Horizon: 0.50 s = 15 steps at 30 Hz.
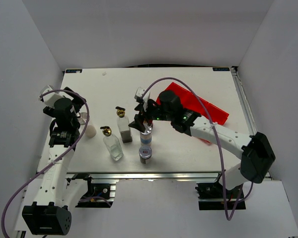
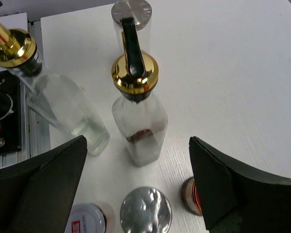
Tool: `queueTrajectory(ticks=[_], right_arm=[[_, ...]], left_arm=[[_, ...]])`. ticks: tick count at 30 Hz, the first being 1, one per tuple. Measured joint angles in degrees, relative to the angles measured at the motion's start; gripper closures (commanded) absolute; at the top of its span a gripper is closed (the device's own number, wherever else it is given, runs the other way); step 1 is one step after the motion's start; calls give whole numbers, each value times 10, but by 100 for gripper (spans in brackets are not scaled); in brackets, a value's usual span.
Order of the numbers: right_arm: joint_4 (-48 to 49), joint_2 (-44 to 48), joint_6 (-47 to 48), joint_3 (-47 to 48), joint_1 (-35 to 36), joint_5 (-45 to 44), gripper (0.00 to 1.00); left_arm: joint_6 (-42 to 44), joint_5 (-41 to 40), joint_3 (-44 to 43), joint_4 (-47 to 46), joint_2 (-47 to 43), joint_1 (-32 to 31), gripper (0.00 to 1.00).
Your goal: Organize the condiment bottles
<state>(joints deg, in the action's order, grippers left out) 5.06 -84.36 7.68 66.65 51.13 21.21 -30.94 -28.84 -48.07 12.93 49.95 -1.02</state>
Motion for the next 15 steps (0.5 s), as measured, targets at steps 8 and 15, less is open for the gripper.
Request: queueTrajectory(ticks=[8,15], right_arm=[[96,-80,-2,33,25,-18,11],[155,-132,-20,54,31,-16,15]], left_arm=[[1,3,6,-12,1,0,2],[3,4,9,-16,2,0,2]])
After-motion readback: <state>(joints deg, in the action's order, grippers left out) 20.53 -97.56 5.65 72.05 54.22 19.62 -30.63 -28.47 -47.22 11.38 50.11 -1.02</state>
